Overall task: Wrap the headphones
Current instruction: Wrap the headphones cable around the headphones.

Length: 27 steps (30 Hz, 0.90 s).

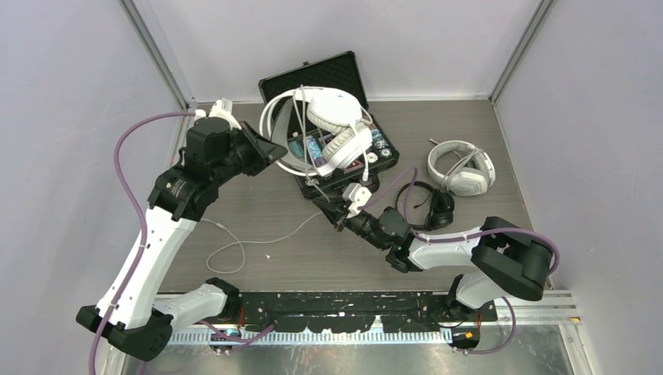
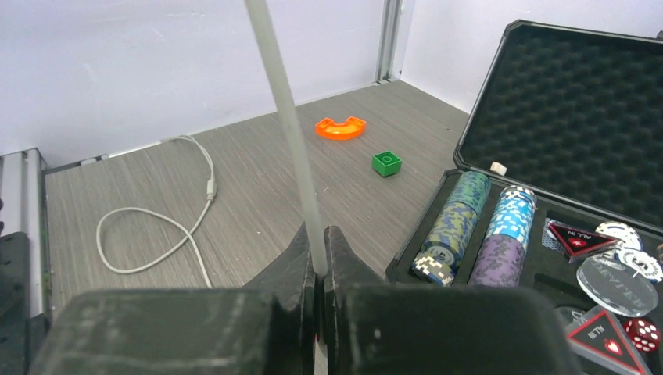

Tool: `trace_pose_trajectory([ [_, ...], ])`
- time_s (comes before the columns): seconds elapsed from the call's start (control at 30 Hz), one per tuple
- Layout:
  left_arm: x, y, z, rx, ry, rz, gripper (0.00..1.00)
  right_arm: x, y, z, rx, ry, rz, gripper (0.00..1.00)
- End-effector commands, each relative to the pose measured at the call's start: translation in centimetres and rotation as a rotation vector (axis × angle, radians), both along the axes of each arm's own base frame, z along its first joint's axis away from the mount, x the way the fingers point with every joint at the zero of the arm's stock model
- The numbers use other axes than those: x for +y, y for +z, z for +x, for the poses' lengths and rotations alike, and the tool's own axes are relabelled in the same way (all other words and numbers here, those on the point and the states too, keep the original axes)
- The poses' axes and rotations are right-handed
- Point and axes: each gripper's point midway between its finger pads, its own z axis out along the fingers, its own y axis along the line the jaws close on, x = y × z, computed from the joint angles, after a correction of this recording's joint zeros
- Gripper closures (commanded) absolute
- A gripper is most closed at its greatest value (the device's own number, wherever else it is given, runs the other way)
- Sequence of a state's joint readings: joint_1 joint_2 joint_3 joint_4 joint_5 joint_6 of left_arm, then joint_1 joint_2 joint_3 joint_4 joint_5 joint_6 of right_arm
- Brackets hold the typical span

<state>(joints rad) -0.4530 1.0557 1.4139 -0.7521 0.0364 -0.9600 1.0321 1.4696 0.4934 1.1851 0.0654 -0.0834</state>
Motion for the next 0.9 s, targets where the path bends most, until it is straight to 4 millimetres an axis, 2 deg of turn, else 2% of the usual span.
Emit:
trace_pose_trajectory([
  [0.0,-0.5,8.5,1.2,-0.243,0.000,-0.198,1.00,-1.7,-0.1,-0.4,0.027,-0.023,0.033,1.00],
  [0.13,-1.7,10.5,1.5,-0.284,-0.055,-0.334,1.00,-2.6,-0.9,-0.5,0.041,-0.048,0.017,1.00],
  [0.2,-1.9,10.8,1.7,-0.292,-0.060,-0.343,1.00,-3.0,-1.1,-0.5,0.043,-0.056,0.015,1.00],
  [0.37,-0.5,9.9,2.8,-0.314,0.022,-0.306,1.00,-2.7,0.5,-1.9,0.101,0.013,0.040,1.00],
  [0.53,-1.7,10.7,3.9,-0.305,-0.049,-0.459,1.00,-3.4,1.6,-2.3,0.163,0.008,0.051,1.00],
  [0.67,-2.0,10.9,4.9,-0.322,-0.044,-0.478,1.00,-3.3,3.8,-4.2,0.232,0.065,0.056,1.00],
  [0.73,-2.0,11.1,5.4,-0.337,-0.038,-0.485,1.00,-2.6,4.5,-5.5,0.238,0.095,0.024,1.00],
  [0.83,-2.0,11.2,6.2,-0.349,-0.022,-0.492,1.00,-1.2,4.3,-7.2,0.242,0.127,-0.054,1.00],
  [0.87,-2.0,10.9,6.5,-0.345,-0.016,-0.488,1.00,-0.7,5.0,-7.6,0.235,0.131,-0.074,1.00],
])
